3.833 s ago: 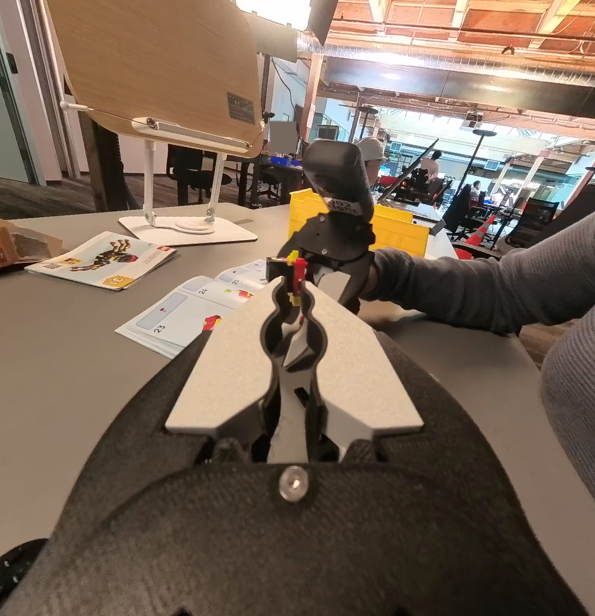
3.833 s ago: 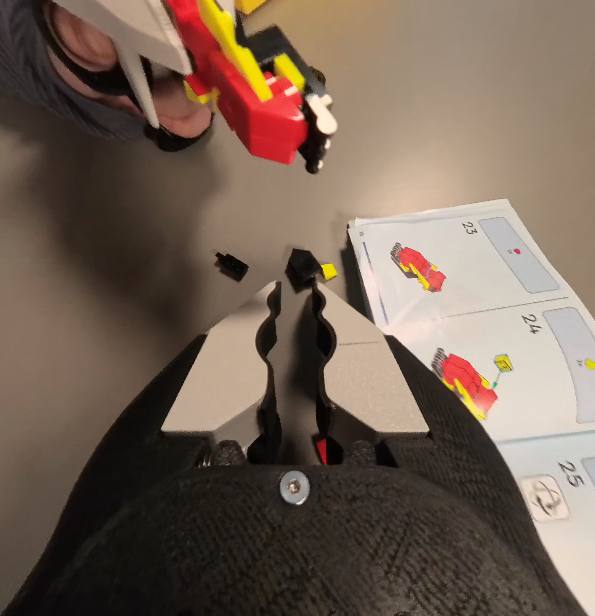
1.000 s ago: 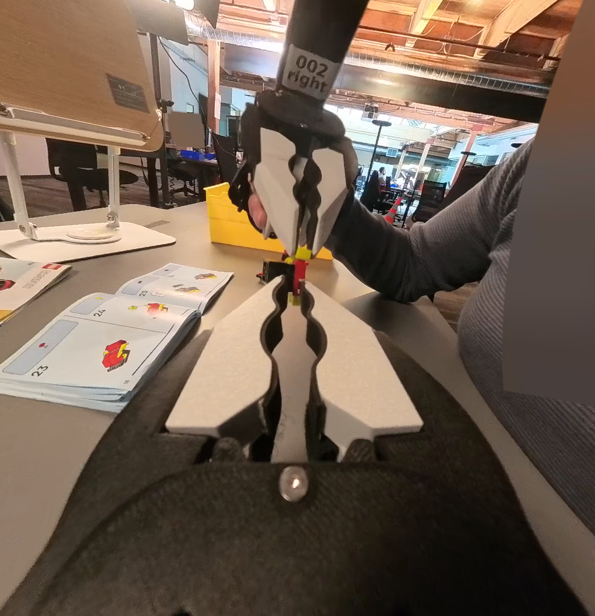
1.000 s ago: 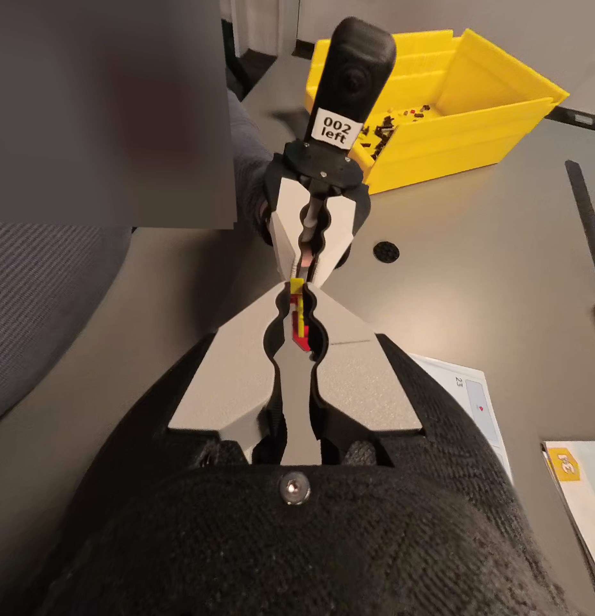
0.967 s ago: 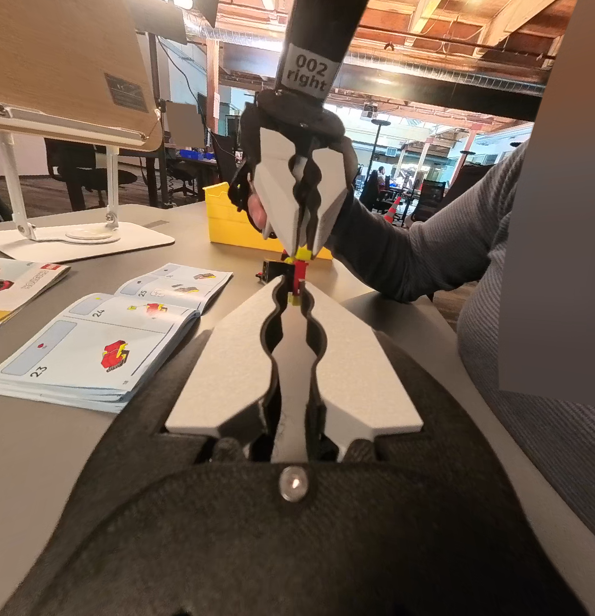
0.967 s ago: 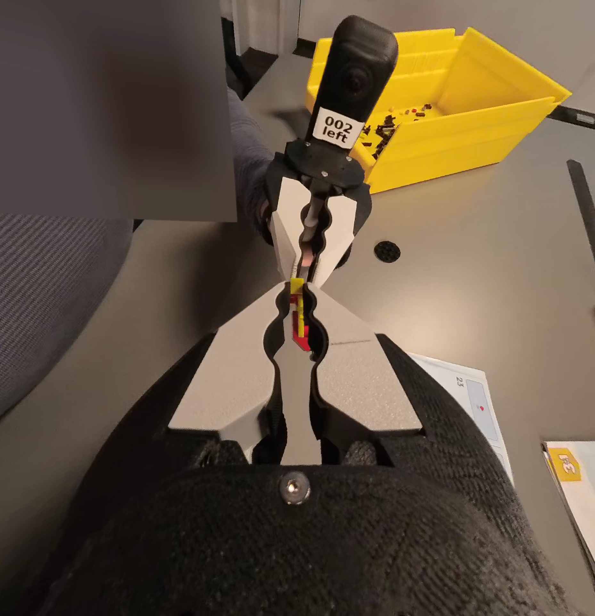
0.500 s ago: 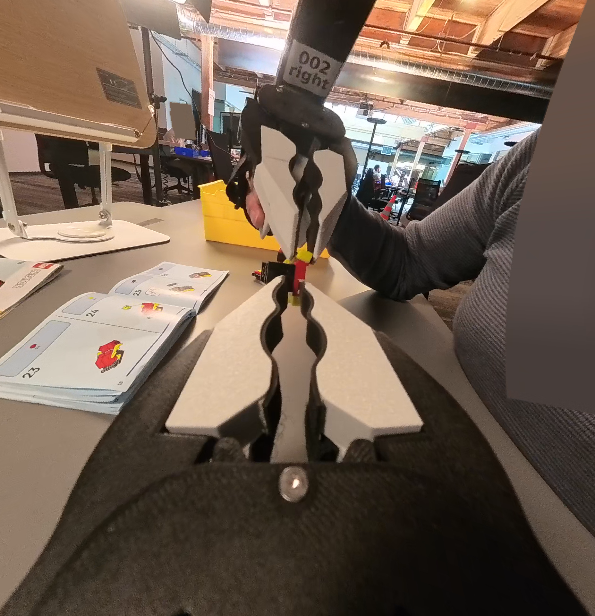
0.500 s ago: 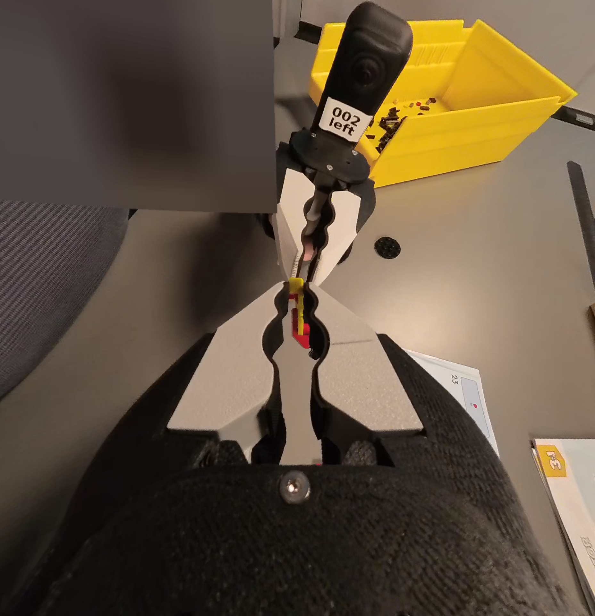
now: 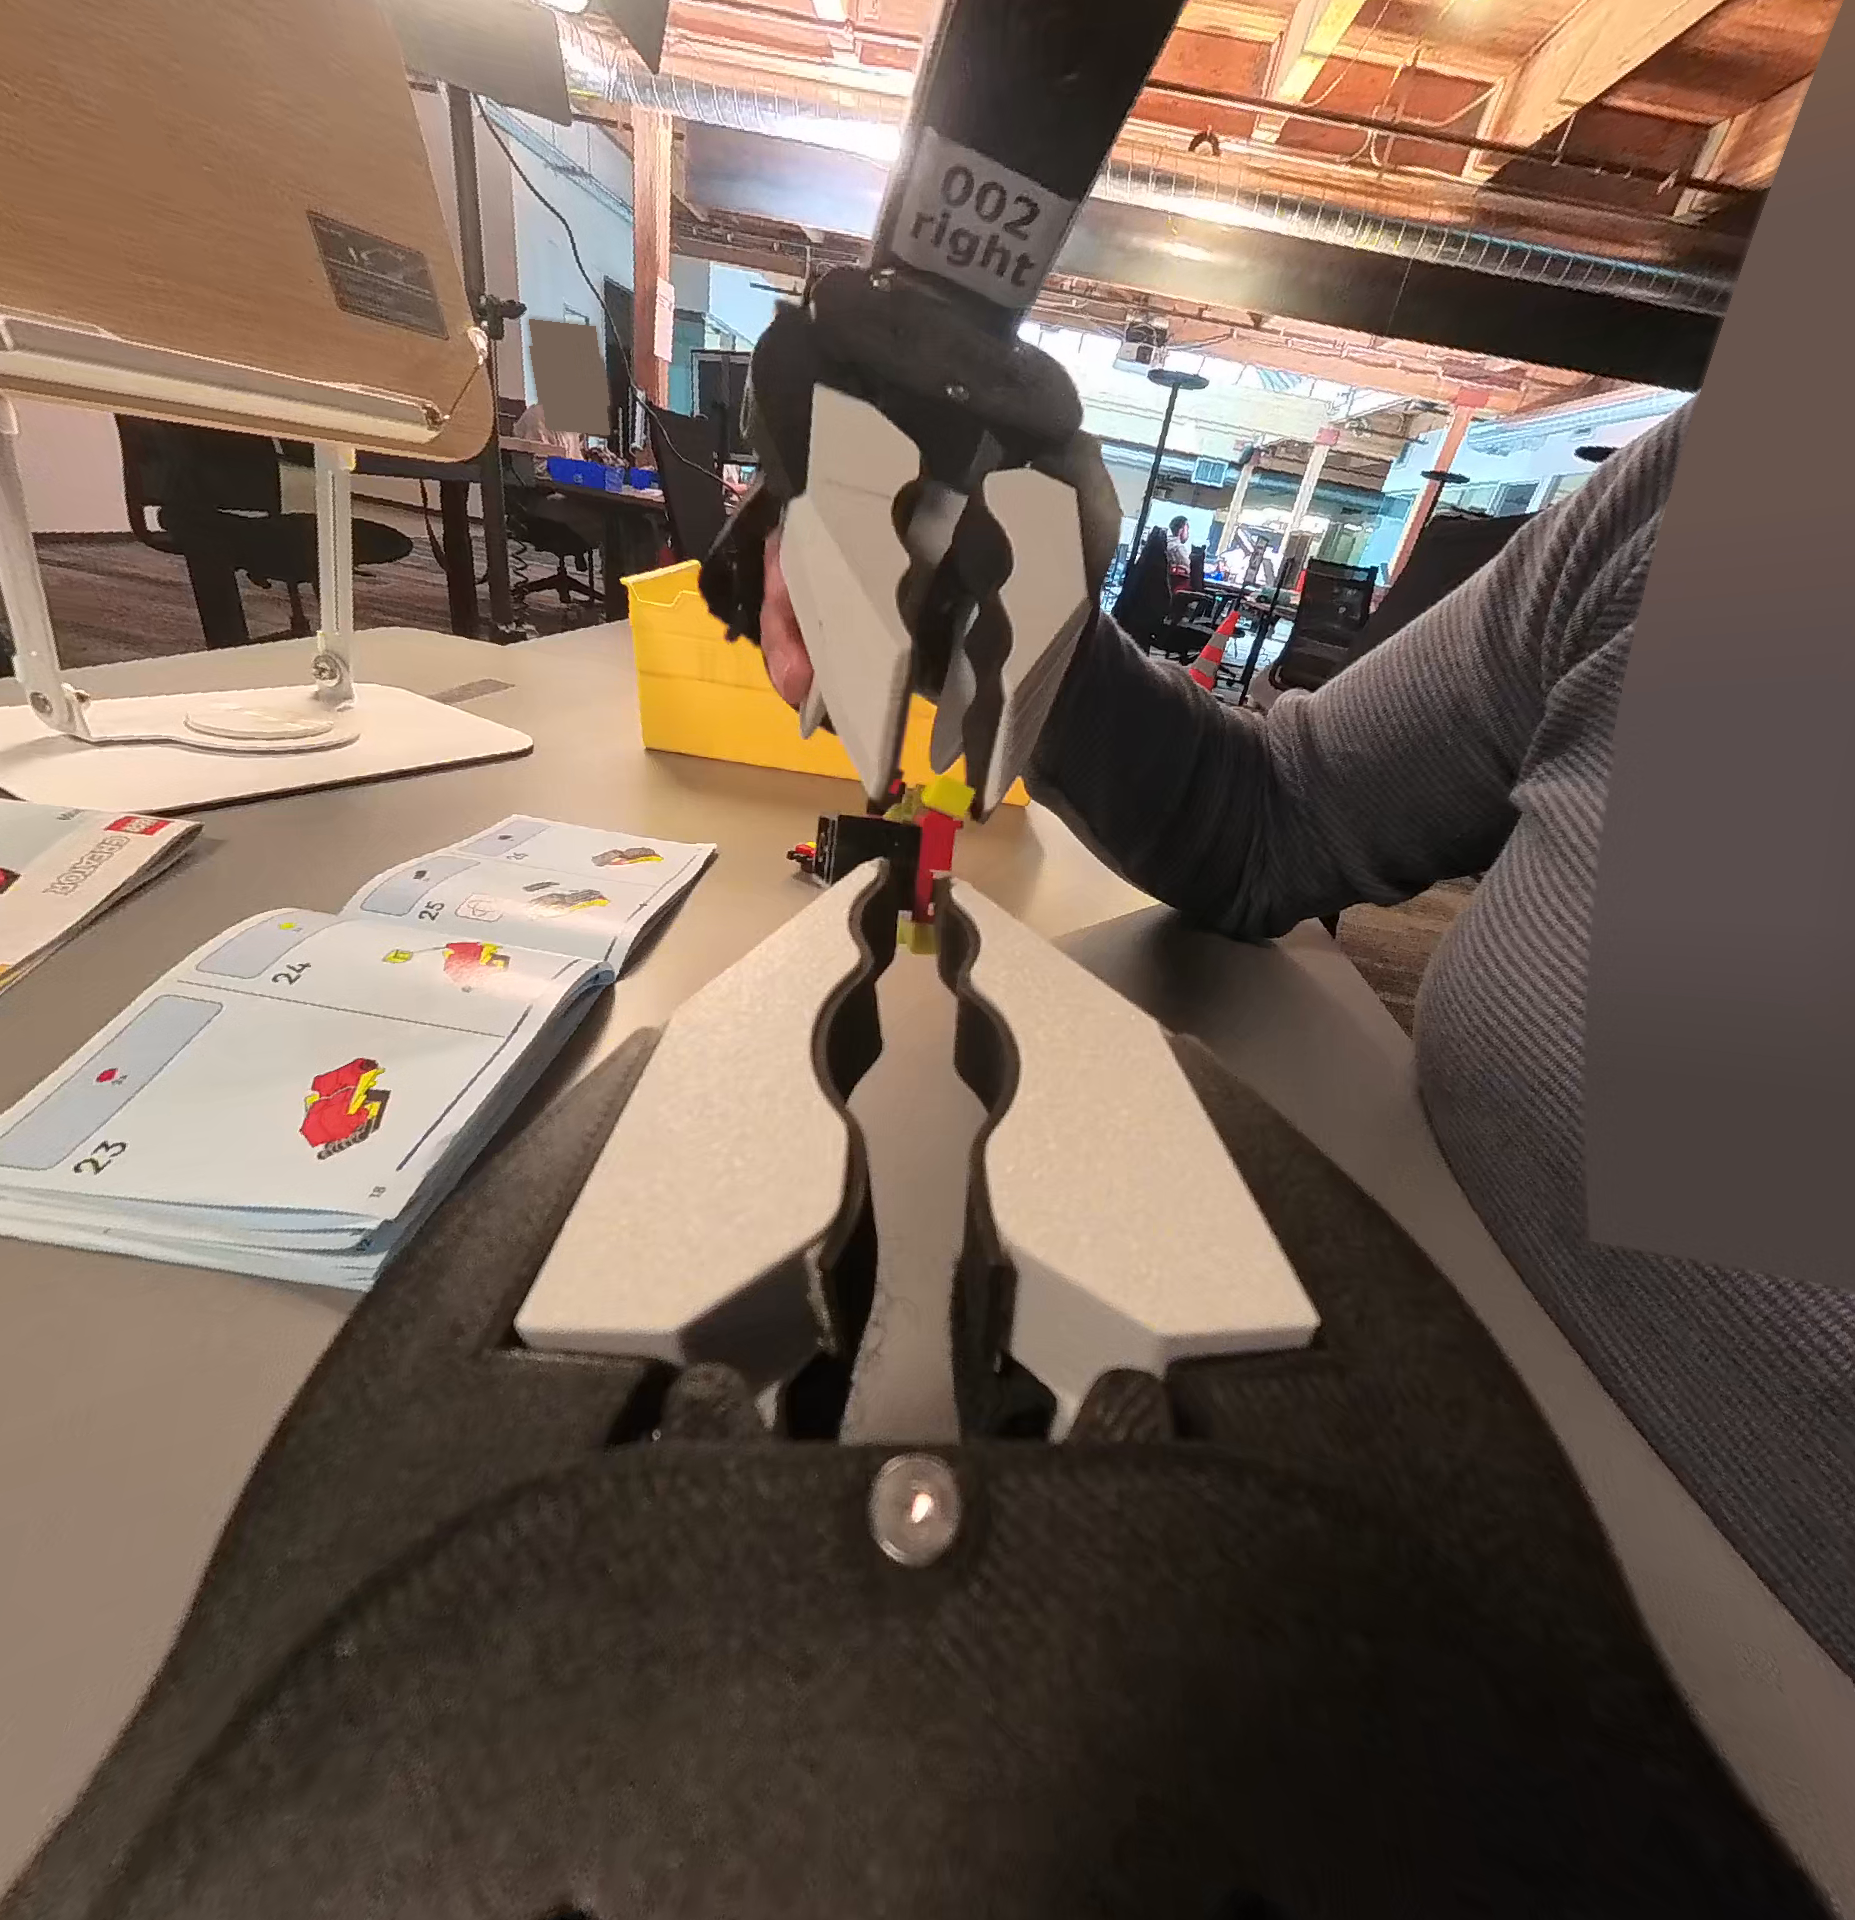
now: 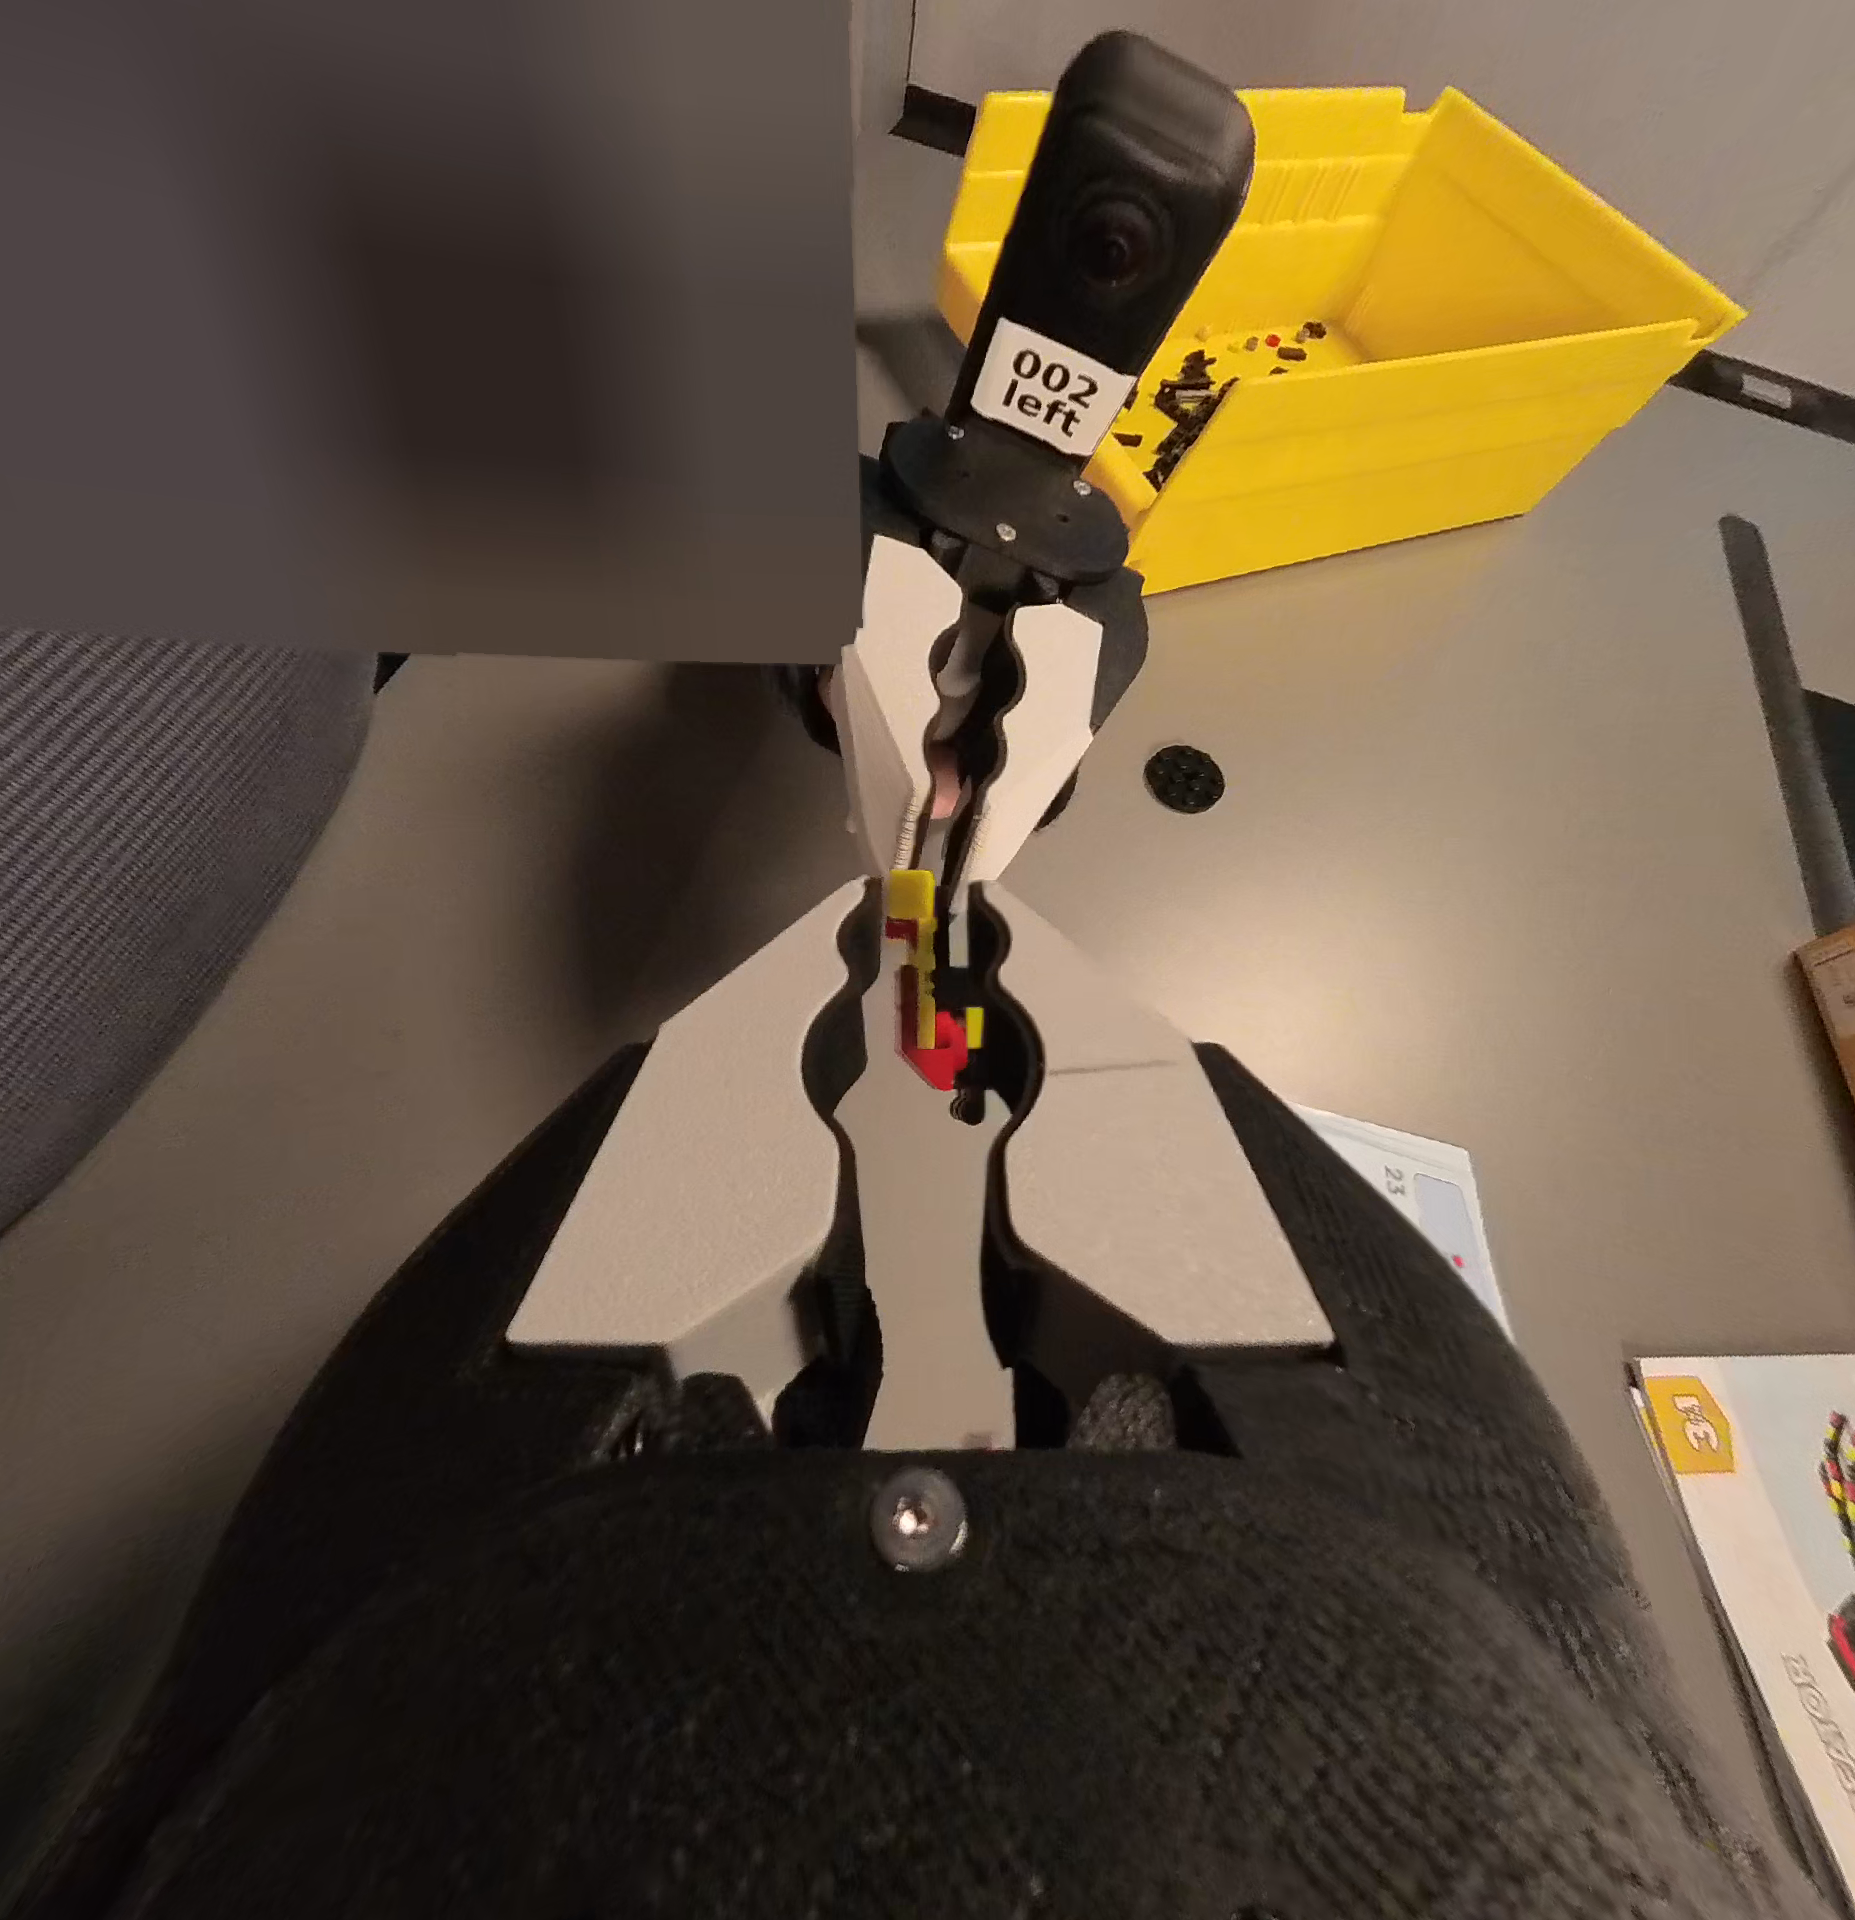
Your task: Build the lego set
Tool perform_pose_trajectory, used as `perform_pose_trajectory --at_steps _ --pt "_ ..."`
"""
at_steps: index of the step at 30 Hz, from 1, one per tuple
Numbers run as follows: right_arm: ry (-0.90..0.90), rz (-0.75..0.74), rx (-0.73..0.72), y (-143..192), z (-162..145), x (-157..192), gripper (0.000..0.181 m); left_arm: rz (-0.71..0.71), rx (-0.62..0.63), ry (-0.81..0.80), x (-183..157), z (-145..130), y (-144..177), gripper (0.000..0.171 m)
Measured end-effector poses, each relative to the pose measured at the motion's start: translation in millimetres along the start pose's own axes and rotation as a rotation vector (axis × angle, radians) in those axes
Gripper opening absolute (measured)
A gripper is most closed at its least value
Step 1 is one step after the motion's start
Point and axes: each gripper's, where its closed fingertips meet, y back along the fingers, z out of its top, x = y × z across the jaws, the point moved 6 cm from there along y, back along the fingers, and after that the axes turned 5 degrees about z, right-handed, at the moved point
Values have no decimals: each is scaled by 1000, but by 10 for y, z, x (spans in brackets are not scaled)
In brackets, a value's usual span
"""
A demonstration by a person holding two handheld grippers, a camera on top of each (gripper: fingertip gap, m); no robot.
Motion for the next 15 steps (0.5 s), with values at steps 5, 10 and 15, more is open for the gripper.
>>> perform_pose_trajectory --at_steps 5,10,15 --pt "50 -125 2 40 36 -13 31 22 -16 32 37 12 15 6" --pt "340 -404 97 13 69 95 30 31 -54 115 104 34 50 6" --pt "570 -573 242 -108 28 176 30 33 -70 145 133 42 69 6"
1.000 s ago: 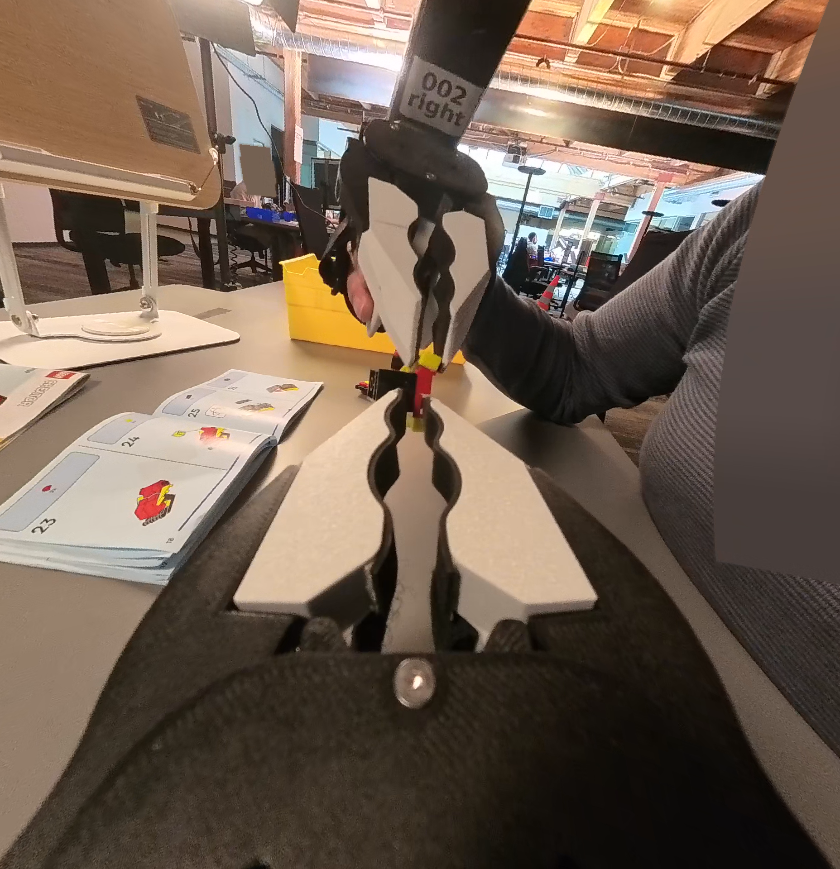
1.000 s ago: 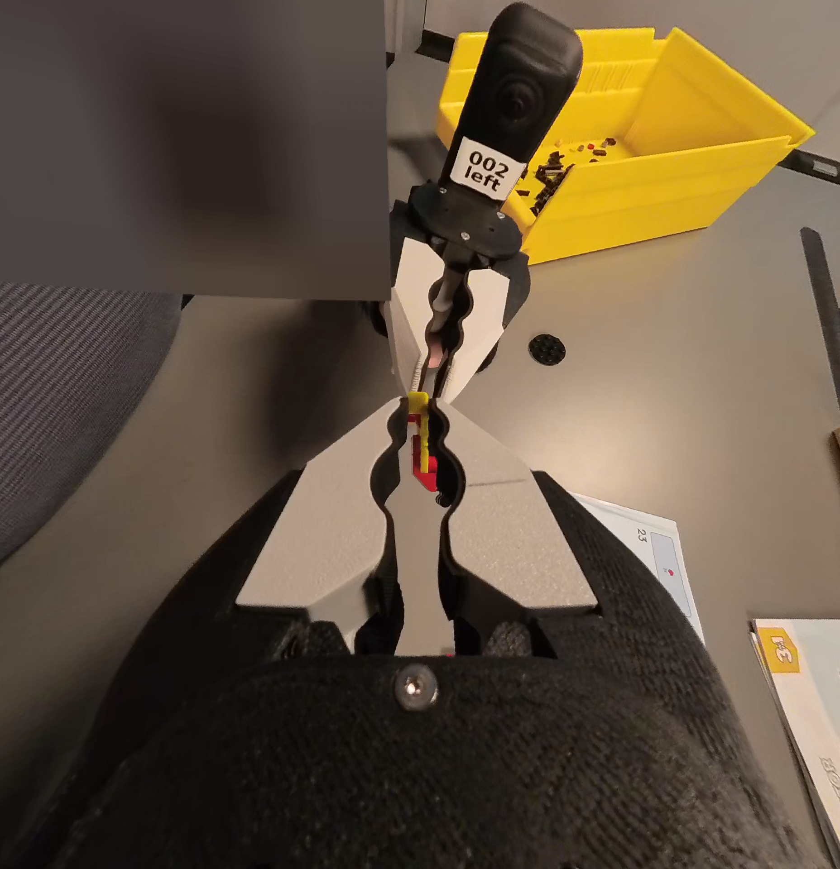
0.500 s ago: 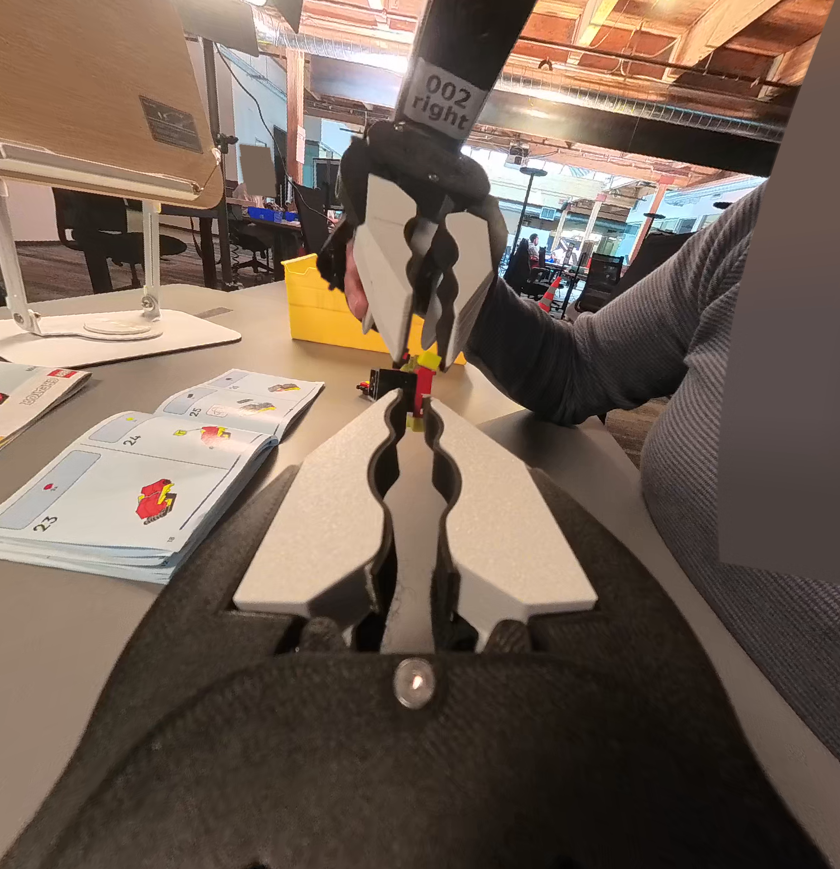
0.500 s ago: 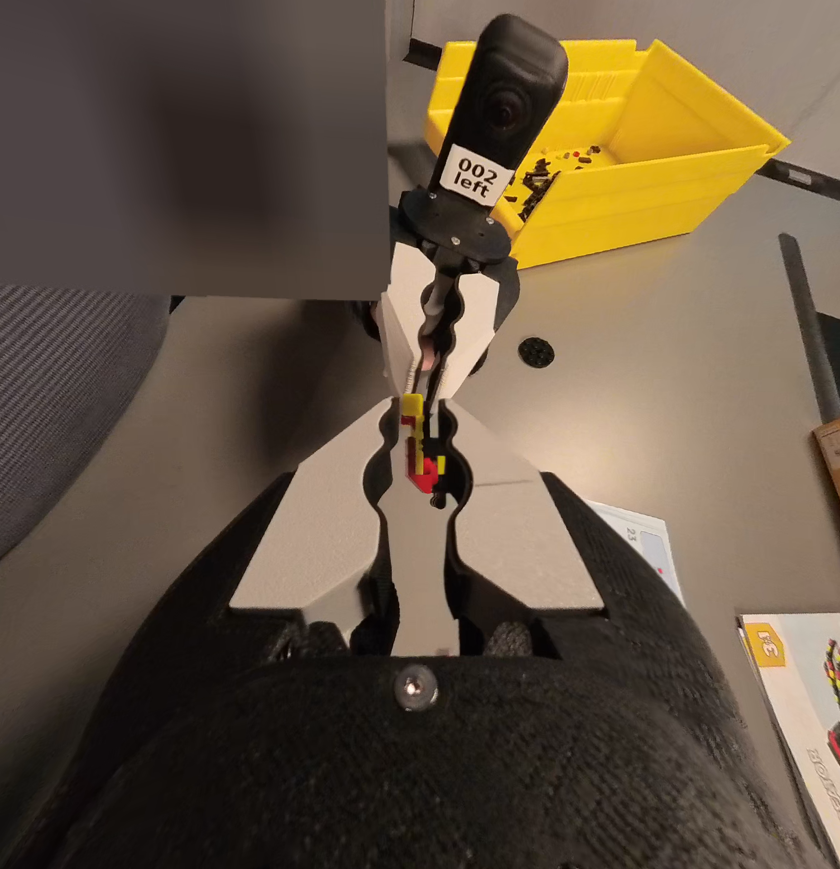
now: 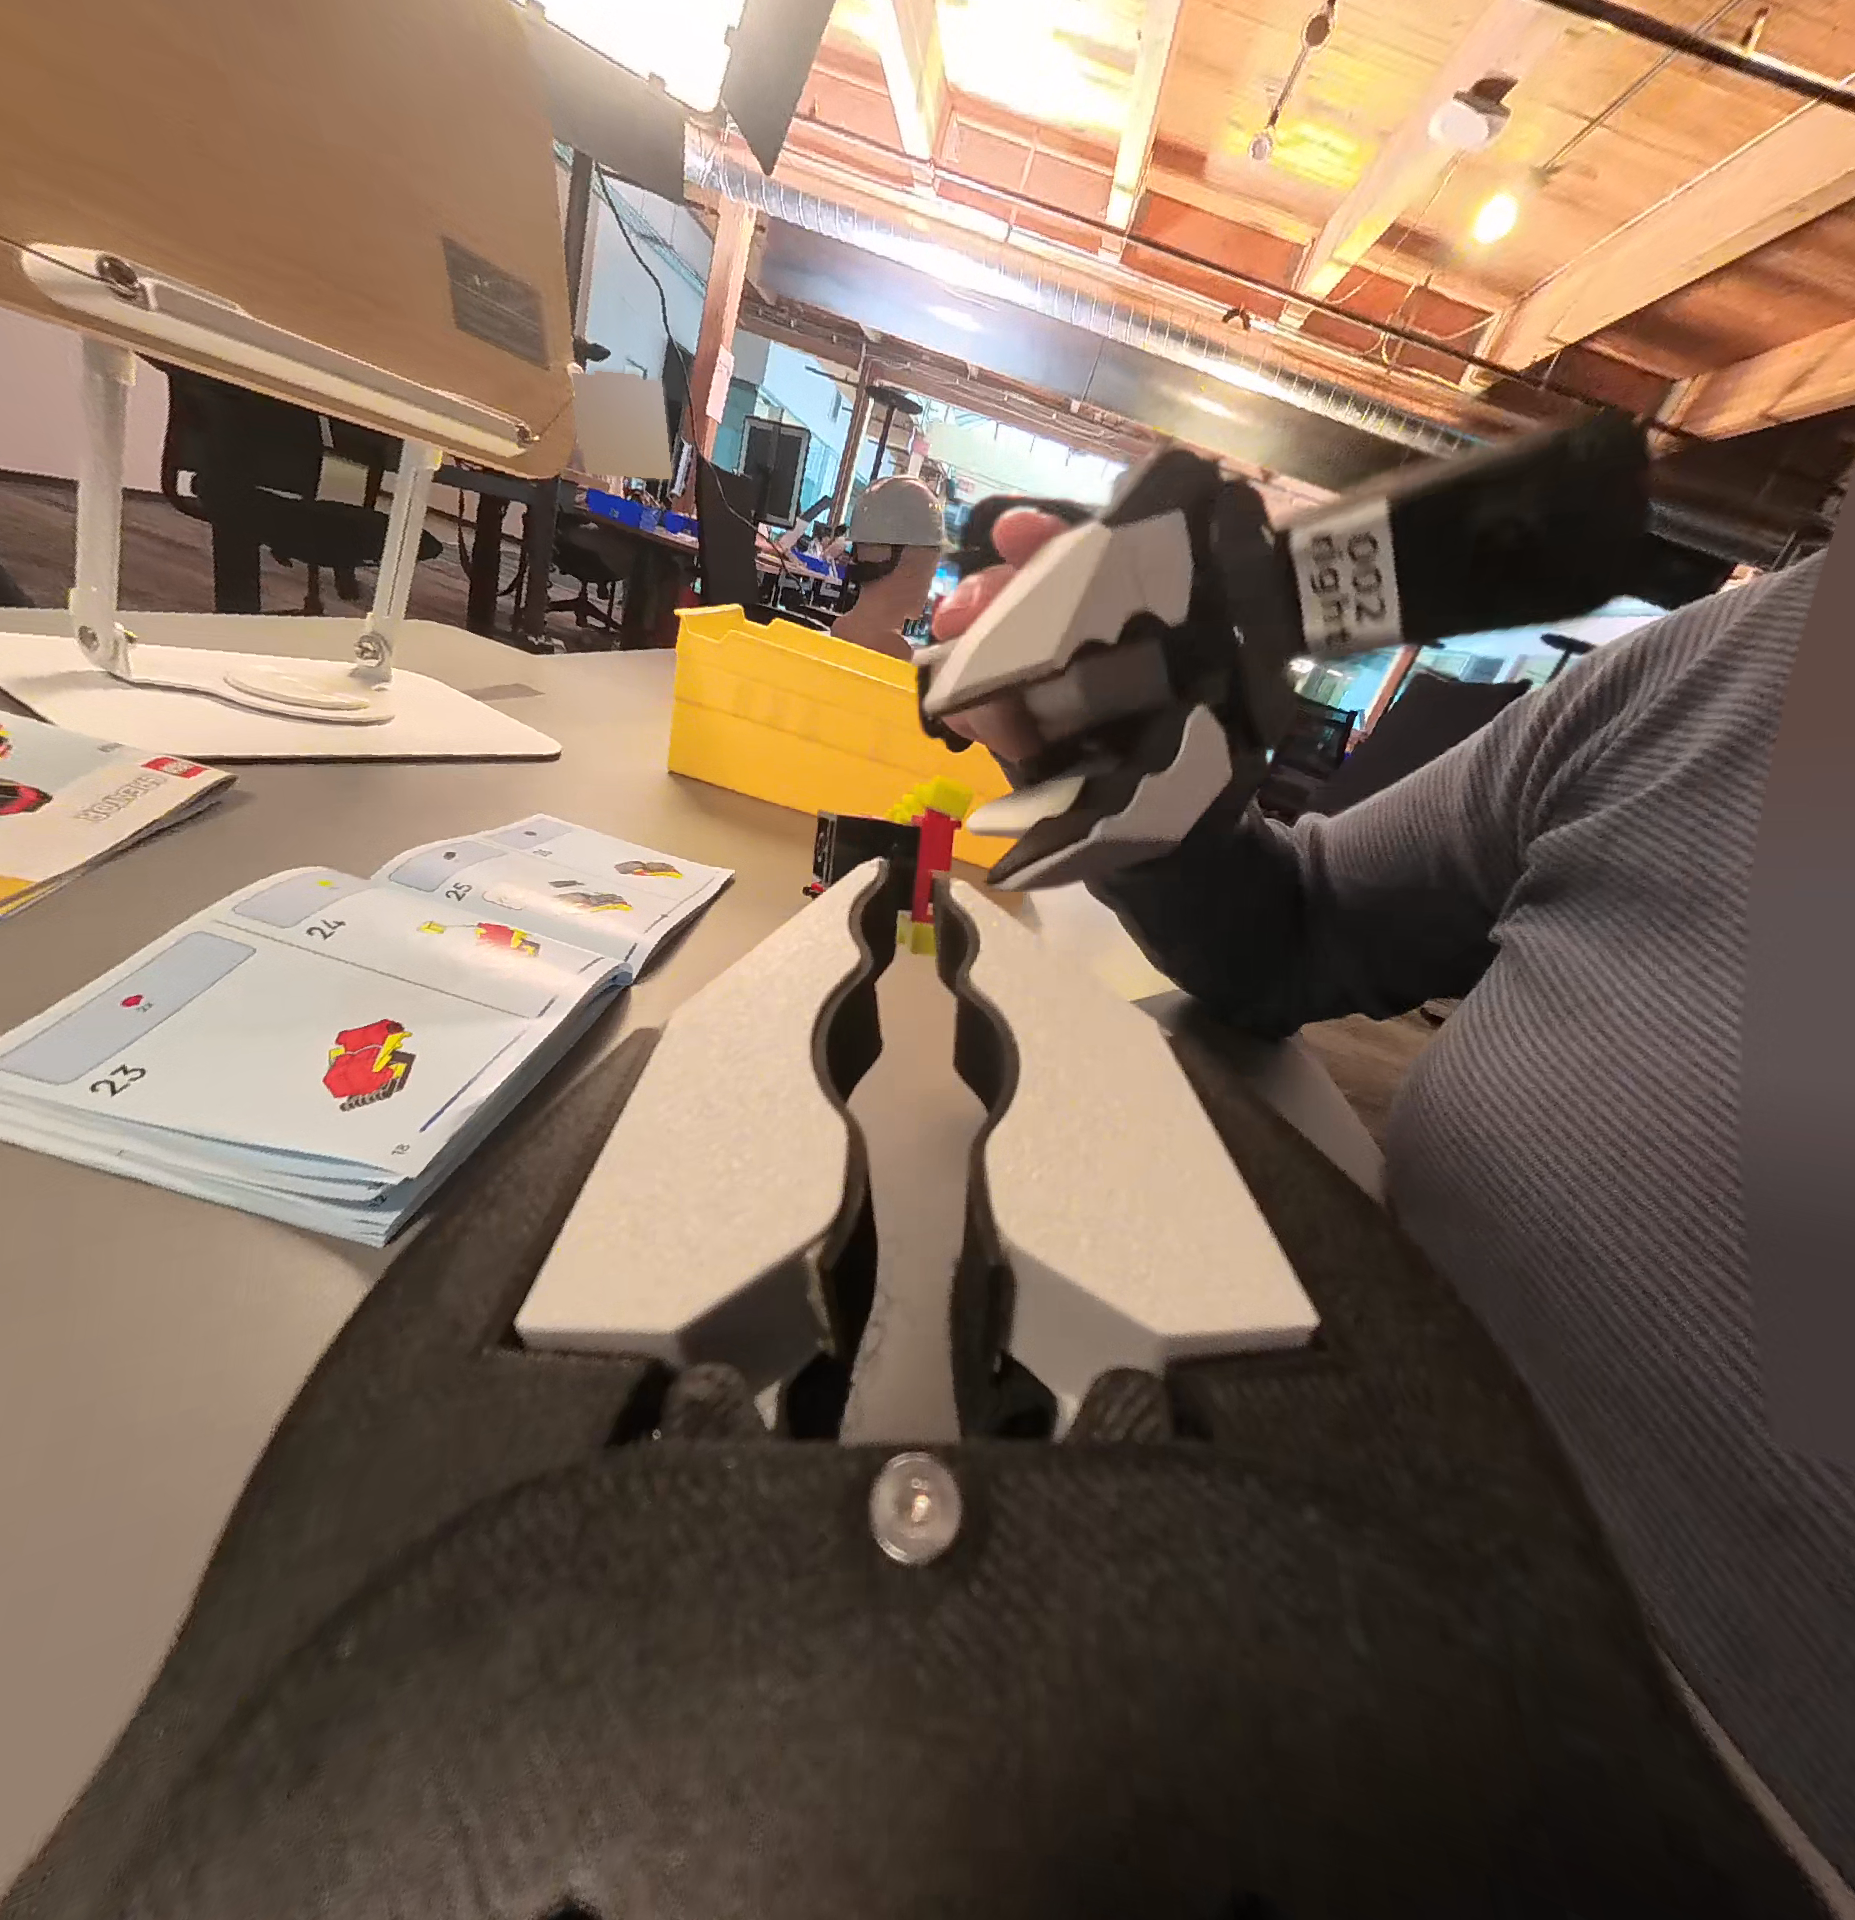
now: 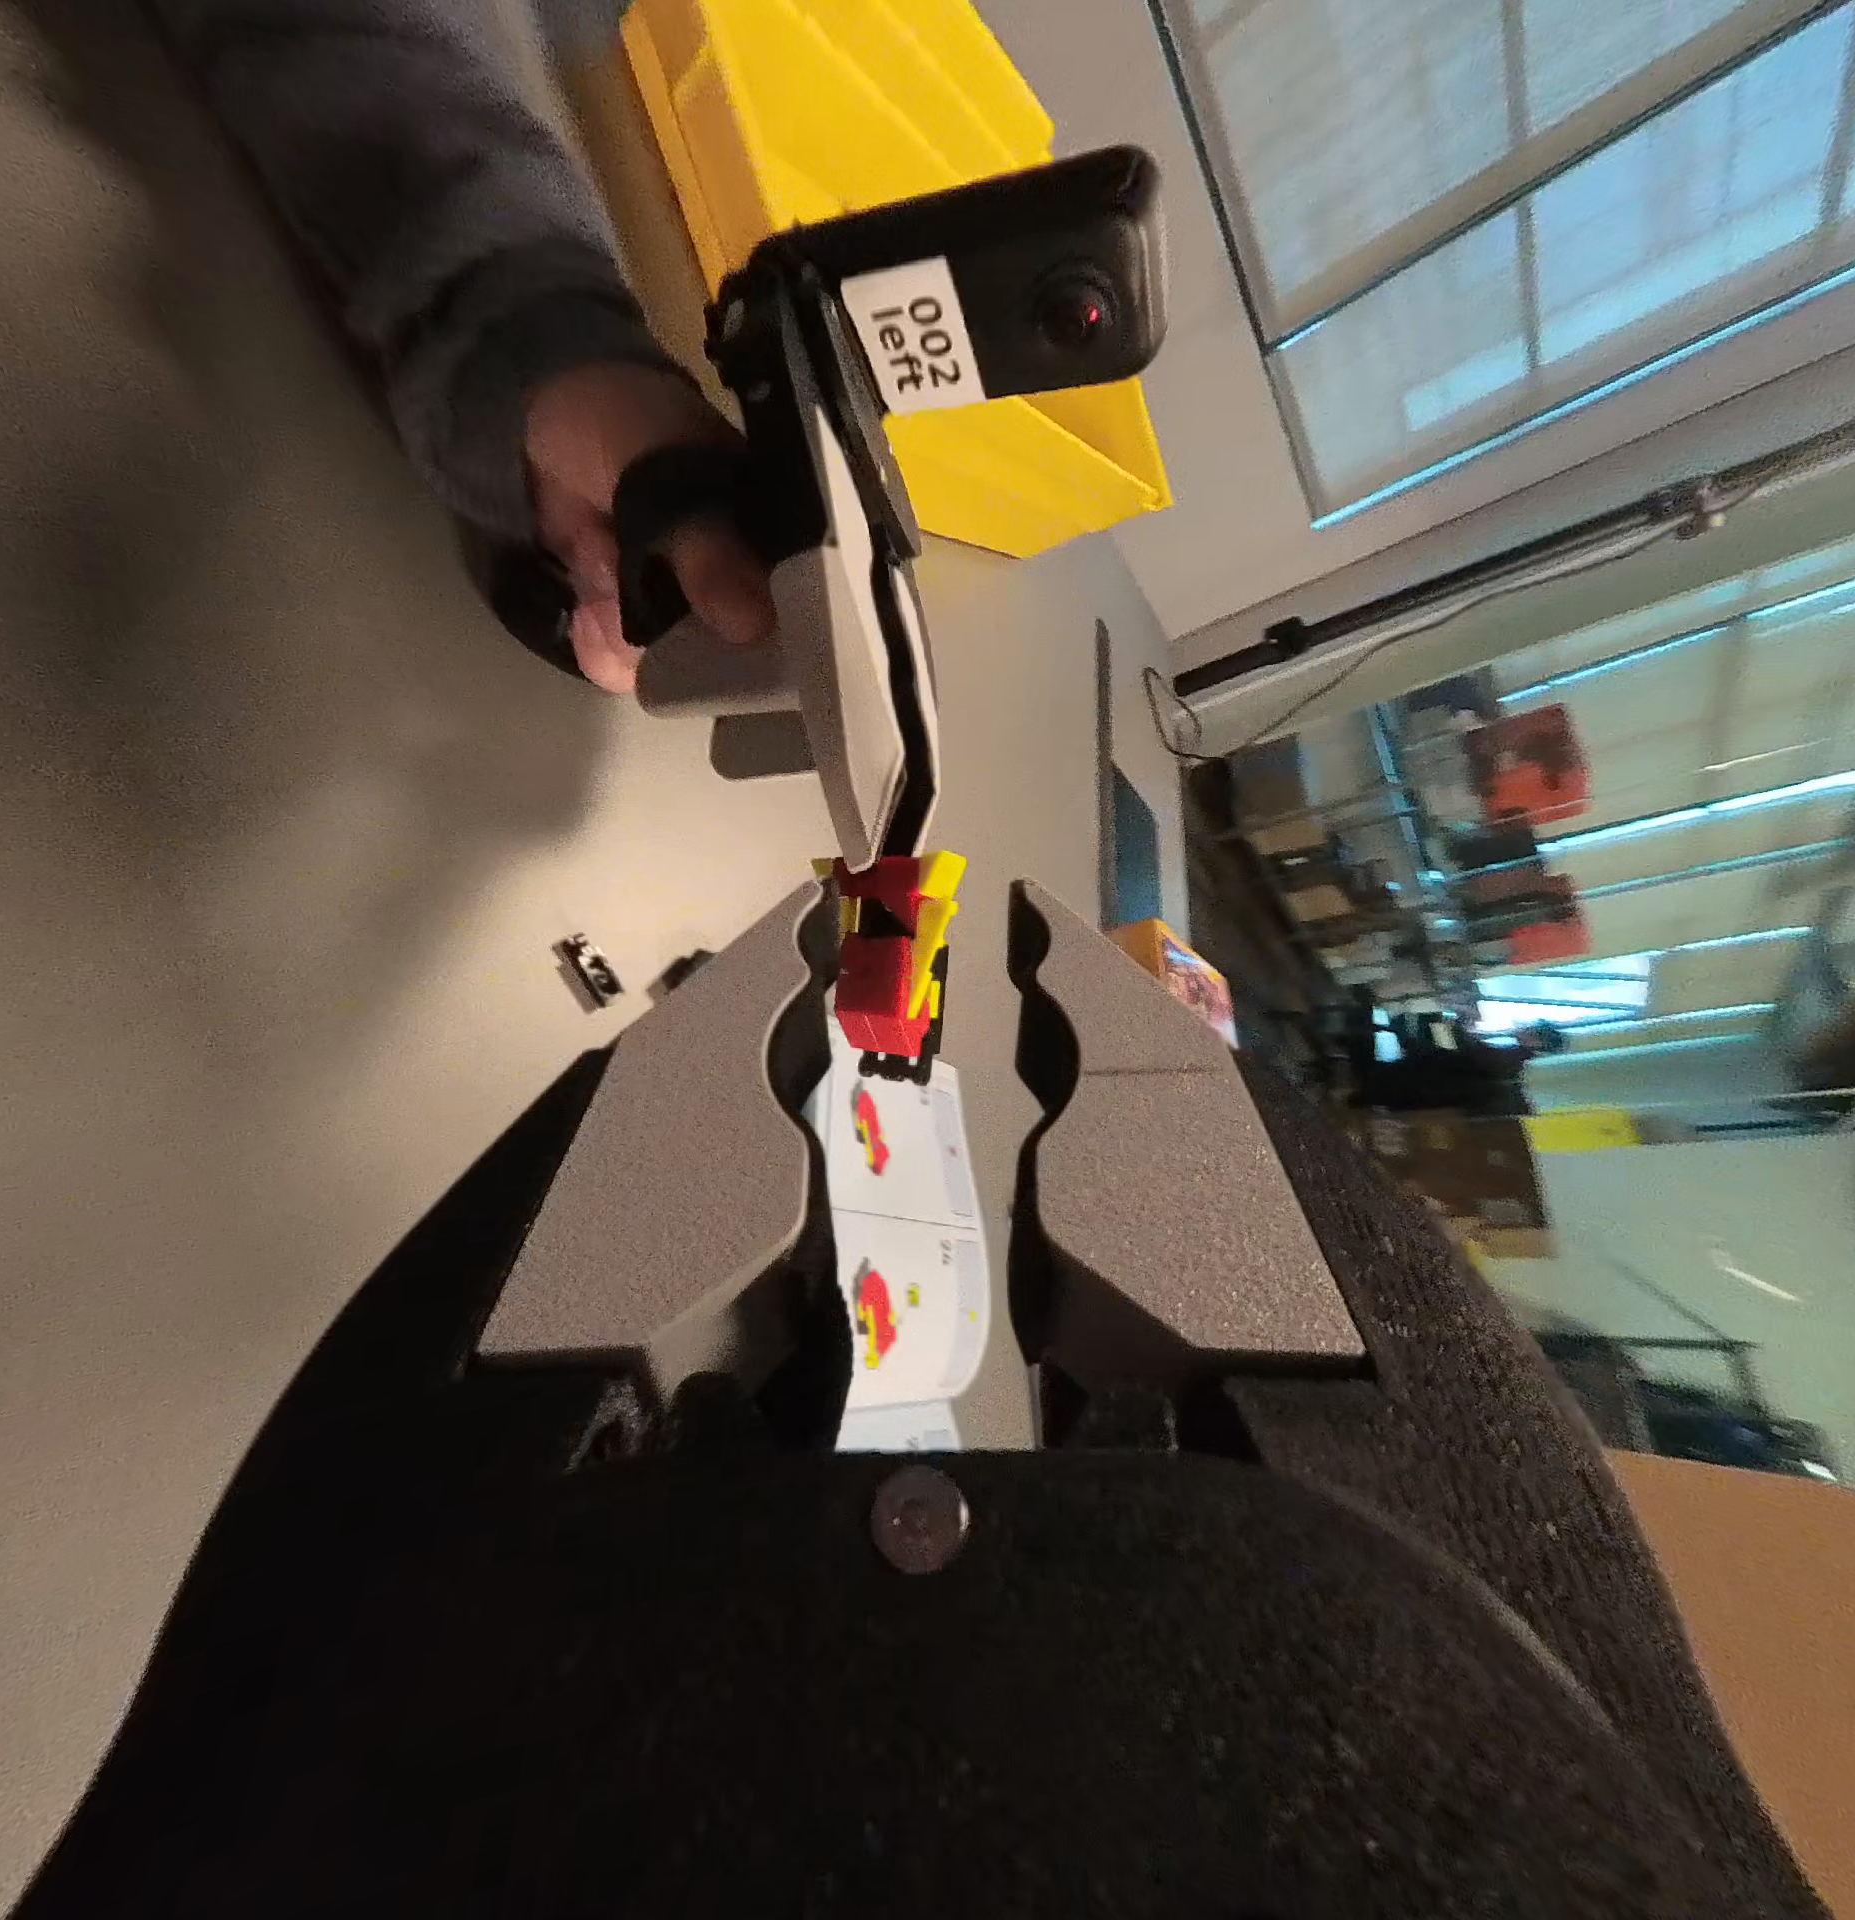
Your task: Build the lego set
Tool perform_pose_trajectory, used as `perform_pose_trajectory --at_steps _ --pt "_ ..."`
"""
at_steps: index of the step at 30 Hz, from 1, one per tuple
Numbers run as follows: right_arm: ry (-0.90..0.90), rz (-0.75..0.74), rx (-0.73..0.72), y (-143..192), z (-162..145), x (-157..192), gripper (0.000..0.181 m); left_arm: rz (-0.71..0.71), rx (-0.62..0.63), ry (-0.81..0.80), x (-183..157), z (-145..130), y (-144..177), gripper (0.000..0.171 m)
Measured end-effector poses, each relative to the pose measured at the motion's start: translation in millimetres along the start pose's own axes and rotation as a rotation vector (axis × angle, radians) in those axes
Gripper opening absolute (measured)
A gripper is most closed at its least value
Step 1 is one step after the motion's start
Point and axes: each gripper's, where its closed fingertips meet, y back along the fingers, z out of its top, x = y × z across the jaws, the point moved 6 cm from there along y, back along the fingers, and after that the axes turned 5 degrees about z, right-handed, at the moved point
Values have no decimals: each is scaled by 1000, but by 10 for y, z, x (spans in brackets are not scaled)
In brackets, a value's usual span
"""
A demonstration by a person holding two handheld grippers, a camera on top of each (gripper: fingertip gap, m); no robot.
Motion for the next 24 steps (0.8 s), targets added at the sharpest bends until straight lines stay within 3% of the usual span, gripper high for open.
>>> perform_pose_trajectory --at_steps 5,24 --pt "84 -35 35 -75 9 70 20 -2 6 -1 -5 -5 -4 6" --pt "24 -100 -14 -88 -33 99 12 -19 21 10 -10 -19 -18 5"
